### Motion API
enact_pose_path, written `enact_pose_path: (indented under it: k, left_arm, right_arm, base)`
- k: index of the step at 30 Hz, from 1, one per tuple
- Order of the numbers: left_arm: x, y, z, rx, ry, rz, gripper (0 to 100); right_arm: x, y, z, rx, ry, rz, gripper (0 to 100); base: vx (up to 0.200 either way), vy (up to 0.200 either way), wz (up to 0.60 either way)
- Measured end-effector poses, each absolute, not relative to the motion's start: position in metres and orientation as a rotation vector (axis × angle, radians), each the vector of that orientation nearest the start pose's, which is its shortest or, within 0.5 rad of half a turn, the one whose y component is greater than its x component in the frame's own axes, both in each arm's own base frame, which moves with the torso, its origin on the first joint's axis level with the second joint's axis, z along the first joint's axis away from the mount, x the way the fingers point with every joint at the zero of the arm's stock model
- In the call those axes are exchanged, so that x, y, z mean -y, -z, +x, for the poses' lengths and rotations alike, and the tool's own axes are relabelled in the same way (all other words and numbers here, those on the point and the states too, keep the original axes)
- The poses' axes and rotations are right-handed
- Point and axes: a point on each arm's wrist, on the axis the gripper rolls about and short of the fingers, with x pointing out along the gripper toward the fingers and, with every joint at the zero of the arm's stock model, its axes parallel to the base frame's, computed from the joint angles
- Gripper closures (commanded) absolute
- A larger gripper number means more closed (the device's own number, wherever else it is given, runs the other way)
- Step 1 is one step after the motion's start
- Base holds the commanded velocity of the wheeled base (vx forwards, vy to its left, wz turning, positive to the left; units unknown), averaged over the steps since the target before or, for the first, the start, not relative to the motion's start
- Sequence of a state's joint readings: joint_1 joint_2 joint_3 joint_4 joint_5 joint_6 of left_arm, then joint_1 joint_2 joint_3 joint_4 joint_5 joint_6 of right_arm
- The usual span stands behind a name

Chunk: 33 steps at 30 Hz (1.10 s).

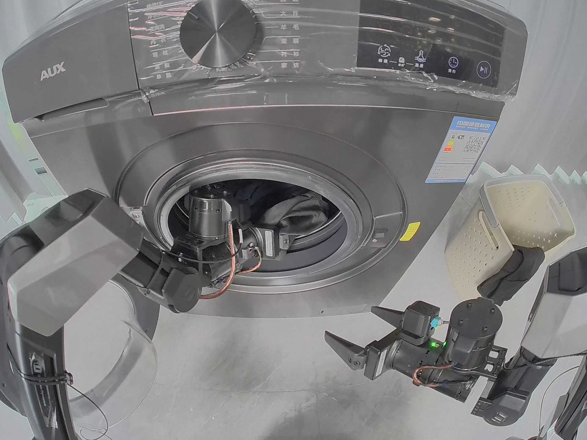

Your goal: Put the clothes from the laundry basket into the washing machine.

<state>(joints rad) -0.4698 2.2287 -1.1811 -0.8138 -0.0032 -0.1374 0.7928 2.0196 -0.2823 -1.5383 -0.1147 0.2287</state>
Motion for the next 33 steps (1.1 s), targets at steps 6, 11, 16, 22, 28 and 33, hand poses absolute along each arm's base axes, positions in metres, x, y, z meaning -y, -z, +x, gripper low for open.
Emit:
enact_pose_path:
  k: [6,11,16,22,28,33]
  left_arm:
    - [0.195,-0.114,0.368,-0.265,0.481,-0.047,0]
    - [0.193,-0.114,0.355,-0.277,0.493,-0.038,0]
    - [0.189,-0.103,0.339,-0.322,0.519,-0.023,0]
    - [0.184,-0.094,0.325,-0.329,0.545,0.006,0]
    - [0.183,-0.088,0.322,-0.302,0.551,0.014,0]
    - [0.187,-0.083,0.323,-0.273,0.562,0.014,0]
  right_arm:
    - [-0.195,-0.065,0.196,-0.258,-0.651,0.131,0]
    - [-0.195,-0.066,0.196,-0.257,-0.651,0.131,0]
    - [-0.195,-0.066,0.196,-0.255,-0.650,0.133,0]
    - [-0.199,-0.069,0.205,-0.227,-0.618,0.155,0]
    - [-0.217,-0.086,0.227,-0.120,-0.565,0.252,0]
    - [-0.234,-0.091,0.242,-0.081,-0.562,0.321,0]
  base:
    - [0.000,0.000,0.00]
    - [0.000,0.000,0.00]
    - [0.000,0.000,0.00]
    - [0.000,0.000,0.00]
    - [0.000,0.000,0.00]
    - [0.000,0.000,0.00]
